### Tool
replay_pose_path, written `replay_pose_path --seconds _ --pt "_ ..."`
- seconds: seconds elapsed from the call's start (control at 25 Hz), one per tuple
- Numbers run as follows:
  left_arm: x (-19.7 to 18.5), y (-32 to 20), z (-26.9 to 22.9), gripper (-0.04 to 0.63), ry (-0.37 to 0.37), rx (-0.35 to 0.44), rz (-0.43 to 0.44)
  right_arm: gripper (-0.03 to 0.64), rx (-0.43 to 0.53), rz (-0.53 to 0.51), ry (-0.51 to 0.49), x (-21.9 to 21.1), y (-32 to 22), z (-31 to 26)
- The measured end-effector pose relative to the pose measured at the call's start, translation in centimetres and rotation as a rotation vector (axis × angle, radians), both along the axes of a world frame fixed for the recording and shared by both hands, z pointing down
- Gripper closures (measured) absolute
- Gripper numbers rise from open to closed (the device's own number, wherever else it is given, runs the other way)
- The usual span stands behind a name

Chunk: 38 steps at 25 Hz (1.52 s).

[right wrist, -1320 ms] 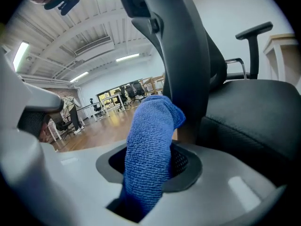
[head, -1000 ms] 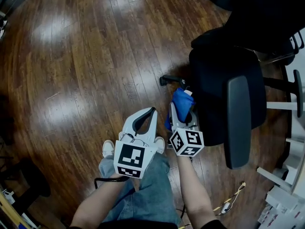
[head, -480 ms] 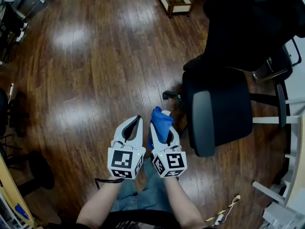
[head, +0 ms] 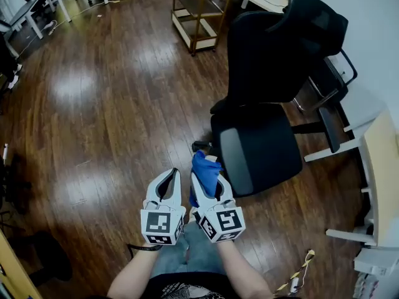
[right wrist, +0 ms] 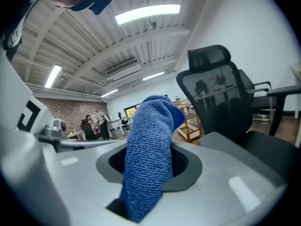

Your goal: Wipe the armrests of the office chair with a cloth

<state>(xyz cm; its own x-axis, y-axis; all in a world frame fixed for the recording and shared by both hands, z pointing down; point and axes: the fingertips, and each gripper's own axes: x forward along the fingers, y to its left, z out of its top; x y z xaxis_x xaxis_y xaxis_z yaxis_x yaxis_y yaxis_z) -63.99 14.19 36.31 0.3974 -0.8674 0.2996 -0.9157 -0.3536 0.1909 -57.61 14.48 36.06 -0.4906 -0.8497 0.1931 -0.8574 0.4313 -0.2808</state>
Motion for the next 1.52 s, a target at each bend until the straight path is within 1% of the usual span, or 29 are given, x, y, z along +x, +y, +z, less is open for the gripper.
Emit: replay_pose_path --seconds 0.08,0.16,0.28,0.4,0.56,0.68,0.8,0.88,1.04,1.24,1.36,1.52 --pt "2.4 -0.3 -1.1 0.617 0.026 0.0 0.028 0.478 0.008 0.04 0.025 2.8 -0.2 -1.6" --pt "5.7 -0.8 -2.2 0.617 0.048 0.0 0.069 0.479 0.01 0.093 0.044 6.4 -0.5 -2.7" --pt "12.4 -1.3 -4.0 0.617 0.064 -0.001 0.196 0.479 0.004 0.213 0.043 12.8 -1.0 -4.2" --pt "18.9 0.2 -6.0 0.617 0.064 0.012 0.31 0.479 0.019 0.312 0.033 18.7 0.6 -6.1" --pt "27.5 1.4 -7.0 0.617 0.083 0.027 0.394 0.479 0.045 0.379 0.041 26.7 2.4 -7.0" --pt "36.2 1.5 -7.2 0.617 0.096 0.03 0.432 0.479 0.051 0.387 0.064 34.5 2.7 -7.1" --pt "45.0 1.5 -7.6 0.617 0.088 0.03 0.438 0.479 0.049 0.38 0.056 42.7 2.9 -7.5" --pt "50.0 1.5 -7.6 0.617 0.079 0.029 0.432 0.479 0.052 0.363 0.05 47.6 3.0 -7.8" --pt "57.8 1.2 -7.9 0.617 0.076 0.025 0.397 0.479 0.058 0.3 0.073 55.3 3.5 -8.3" --pt "64.9 -0.4 -7.6 0.617 0.063 0.035 0.363 0.479 0.065 0.234 0.106 62.4 2.1 -8.3" --pt "67.7 -1.9 -7.1 0.617 0.059 0.034 0.34 0.479 0.065 0.205 0.109 65.5 0.3 -8.1" --pt "70.8 -5.2 -6.3 0.617 0.06 0.02 0.301 0.479 0.057 0.15 0.128 68.5 -2.9 -7.6"
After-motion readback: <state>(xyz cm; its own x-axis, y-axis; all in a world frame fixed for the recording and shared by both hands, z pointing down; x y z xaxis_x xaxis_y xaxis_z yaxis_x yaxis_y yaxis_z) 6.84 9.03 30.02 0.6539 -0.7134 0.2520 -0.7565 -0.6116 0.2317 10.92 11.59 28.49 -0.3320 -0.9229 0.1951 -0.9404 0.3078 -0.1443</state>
